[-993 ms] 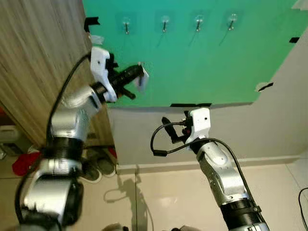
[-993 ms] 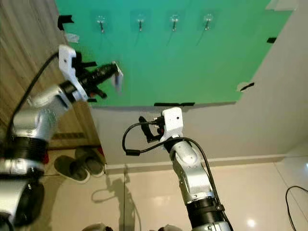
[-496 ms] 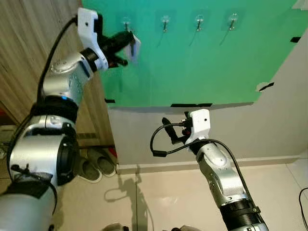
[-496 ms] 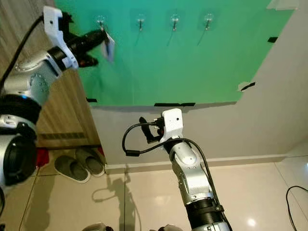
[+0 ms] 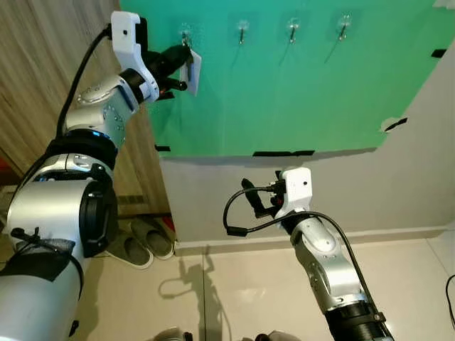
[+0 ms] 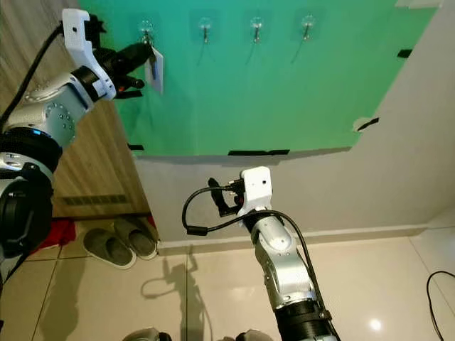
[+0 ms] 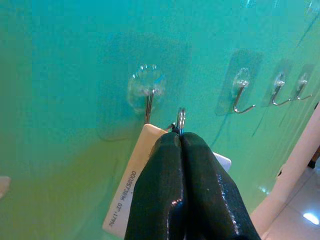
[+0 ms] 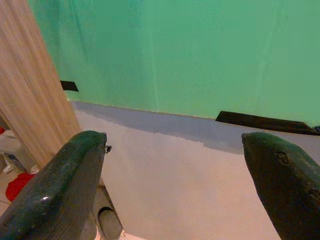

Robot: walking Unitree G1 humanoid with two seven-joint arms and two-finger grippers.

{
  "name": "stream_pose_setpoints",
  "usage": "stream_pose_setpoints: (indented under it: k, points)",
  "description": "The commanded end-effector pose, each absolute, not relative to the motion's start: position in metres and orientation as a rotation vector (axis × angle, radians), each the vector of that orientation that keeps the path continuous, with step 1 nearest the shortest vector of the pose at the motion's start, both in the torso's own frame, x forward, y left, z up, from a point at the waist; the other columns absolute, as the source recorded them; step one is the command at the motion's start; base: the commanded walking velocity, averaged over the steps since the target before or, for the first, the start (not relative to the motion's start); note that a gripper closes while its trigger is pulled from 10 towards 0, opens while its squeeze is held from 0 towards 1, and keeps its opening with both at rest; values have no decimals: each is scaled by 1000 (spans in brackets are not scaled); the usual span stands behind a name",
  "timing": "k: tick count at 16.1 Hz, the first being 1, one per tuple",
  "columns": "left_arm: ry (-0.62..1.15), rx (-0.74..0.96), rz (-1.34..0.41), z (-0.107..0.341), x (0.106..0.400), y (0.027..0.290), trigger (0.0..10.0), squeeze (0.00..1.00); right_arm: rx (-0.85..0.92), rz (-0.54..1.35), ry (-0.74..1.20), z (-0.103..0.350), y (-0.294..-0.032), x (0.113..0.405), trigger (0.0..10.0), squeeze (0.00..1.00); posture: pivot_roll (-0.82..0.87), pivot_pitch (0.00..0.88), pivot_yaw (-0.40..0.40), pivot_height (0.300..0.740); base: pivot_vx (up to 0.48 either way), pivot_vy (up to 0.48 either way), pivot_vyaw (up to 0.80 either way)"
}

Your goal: Hang keys on a hook

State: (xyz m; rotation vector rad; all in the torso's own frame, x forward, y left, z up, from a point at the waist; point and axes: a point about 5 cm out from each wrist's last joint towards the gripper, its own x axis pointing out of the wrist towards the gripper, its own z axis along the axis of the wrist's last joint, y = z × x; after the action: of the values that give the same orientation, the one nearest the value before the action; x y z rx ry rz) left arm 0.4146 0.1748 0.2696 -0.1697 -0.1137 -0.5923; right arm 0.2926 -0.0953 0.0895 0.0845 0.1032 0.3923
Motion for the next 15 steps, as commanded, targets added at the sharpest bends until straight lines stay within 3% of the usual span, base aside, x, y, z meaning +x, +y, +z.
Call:
stream_pose_setpoints:
  k: [1, 4, 10, 15]
  points:
    - [-138, -156, -602, 280, 416, 171, 10000, 0, 77, 378, 82, 93, -98, 291, 10000, 0, -127, 20, 26, 740, 0, 0, 0]
    - [-135, -178, -602, 283, 417, 169, 10000, 0, 78, 376, 85, 92, -97, 290, 10000, 0, -132, 21, 28, 740, 0, 0, 0]
    - [-84, -520, -442, 273, 420, 182, 10000, 0, 85, 380, 96, 91, -98, 289, 10000, 0, -134, 21, 23, 740, 0, 0, 0]
    - [11, -540, -417, 251, 419, 180, 10000, 0, 111, 403, 86, 95, -96, 288, 10000, 0, -132, 27, 16, 740, 0, 0, 0]
